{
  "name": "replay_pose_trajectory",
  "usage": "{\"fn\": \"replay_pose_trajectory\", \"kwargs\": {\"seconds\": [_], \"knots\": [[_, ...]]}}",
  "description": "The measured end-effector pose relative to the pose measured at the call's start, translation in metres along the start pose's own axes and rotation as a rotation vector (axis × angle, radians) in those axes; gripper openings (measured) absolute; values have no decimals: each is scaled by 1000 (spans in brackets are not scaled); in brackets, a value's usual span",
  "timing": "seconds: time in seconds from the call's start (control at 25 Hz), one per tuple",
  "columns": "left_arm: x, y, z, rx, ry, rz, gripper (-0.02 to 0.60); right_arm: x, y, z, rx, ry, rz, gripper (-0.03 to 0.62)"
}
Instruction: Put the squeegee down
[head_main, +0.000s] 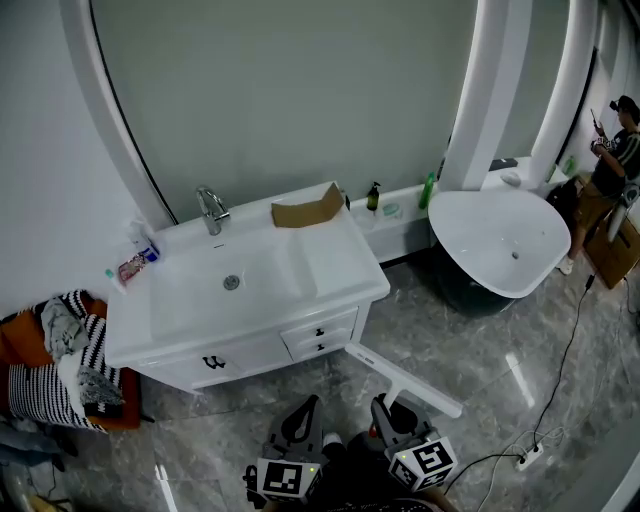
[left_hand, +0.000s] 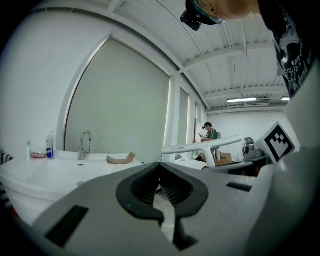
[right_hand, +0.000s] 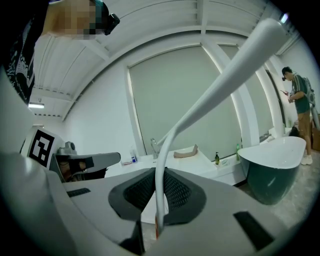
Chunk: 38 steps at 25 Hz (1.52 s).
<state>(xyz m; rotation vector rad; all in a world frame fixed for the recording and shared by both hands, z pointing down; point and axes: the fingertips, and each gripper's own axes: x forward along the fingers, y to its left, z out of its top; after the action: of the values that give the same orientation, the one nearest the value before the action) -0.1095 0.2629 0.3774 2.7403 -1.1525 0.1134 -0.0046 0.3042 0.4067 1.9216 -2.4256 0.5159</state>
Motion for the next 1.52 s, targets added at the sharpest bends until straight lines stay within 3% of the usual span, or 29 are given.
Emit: {"fn": "replay_pose_trajectory", "kwargs": {"seconds": [0.44, 0.84, 1.24, 1.52], "knots": [[46, 20, -2, -14, 37, 21, 4, 43, -30, -3, 9, 52, 35, 52], [122, 54, 8, -3, 50, 78, 3, 117, -84, 31, -4, 69, 88, 52], [175, 67, 8, 13, 82, 127, 5, 153, -130, 49, -4, 74, 110, 52], [194, 83, 23, -15, -3, 182, 5, 168, -149, 55, -5, 89, 118, 52]]}}
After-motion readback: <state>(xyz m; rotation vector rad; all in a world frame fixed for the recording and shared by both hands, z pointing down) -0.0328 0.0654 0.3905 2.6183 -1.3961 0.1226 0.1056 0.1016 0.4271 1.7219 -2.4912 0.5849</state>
